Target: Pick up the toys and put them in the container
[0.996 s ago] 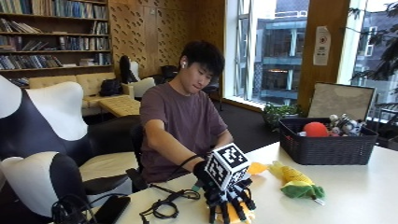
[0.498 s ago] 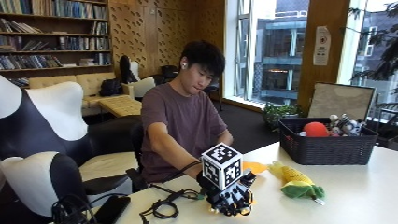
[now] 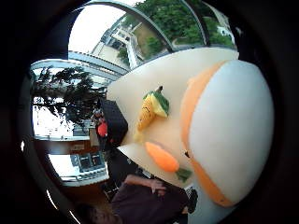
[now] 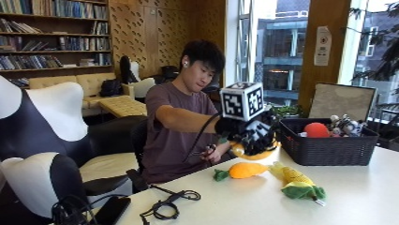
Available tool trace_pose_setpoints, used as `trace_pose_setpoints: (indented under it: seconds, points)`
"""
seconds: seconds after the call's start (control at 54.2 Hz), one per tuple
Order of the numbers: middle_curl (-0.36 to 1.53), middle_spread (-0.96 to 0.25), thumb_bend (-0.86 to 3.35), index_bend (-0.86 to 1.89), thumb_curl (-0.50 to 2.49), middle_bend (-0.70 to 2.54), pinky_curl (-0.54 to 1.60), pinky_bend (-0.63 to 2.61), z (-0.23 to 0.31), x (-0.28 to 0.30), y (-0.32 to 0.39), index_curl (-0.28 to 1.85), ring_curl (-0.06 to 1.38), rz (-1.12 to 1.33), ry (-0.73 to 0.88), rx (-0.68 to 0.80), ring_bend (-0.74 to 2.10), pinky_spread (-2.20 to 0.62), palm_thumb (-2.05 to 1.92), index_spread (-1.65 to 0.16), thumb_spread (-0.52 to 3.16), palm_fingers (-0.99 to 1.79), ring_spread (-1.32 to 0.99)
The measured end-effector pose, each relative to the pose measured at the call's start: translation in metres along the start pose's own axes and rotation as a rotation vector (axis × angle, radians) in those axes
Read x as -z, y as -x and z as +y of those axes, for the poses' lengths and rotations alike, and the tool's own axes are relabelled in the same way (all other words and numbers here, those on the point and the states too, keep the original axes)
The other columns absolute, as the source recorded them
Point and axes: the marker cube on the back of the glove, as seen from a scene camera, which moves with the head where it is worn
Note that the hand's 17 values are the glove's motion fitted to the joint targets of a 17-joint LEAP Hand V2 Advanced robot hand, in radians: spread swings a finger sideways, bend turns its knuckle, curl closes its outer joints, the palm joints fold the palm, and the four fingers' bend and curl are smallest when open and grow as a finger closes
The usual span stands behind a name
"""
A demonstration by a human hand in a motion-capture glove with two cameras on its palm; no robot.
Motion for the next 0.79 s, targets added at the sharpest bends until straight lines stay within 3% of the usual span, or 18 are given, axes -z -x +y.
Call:
trace_pose_setpoints:
  seconds: [0.258,0.387,0.59,0.719,0.793]
  points:
    - [0.83,-0.4,0.15,0.71,0.94,1.05,0.53,1.27,-0.005,0.09,0.127,0.66,0.71,0.046,-0.093,0.17,1.35,-0.34,0.7,-0.51,0.48,0.71,-0.46]
    - [0.88,-0.4,0.14,0.72,0.98,1.07,0.54,1.31,-0.004,0.111,0.203,0.74,0.73,0.07,-0.113,0.345,1.38,-0.33,0.7,-0.53,0.44,0.67,-0.46]
    - [0.93,-0.4,0.12,0.71,1.04,1.09,0.55,1.35,-0.01,0.1,0.323,0.87,0.75,0.114,-0.109,0.438,1.41,-0.33,0.7,-0.54,0.4,0.63,-0.44]
    - [0.96,-0.41,0.11,0.7,1.08,1.1,0.55,1.36,-0.018,0.074,0.378,0.95,0.76,0.212,-0.109,0.35,1.43,-0.32,0.7,-0.55,0.38,0.62,-0.44]
    - [0.98,-0.41,0.1,0.69,1.1,1.1,0.55,1.37,-0.01,0.057,0.424,0.99,0.76,0.134,-0.066,0.447,1.44,-0.32,0.7,-0.55,0.37,0.61,-0.44]
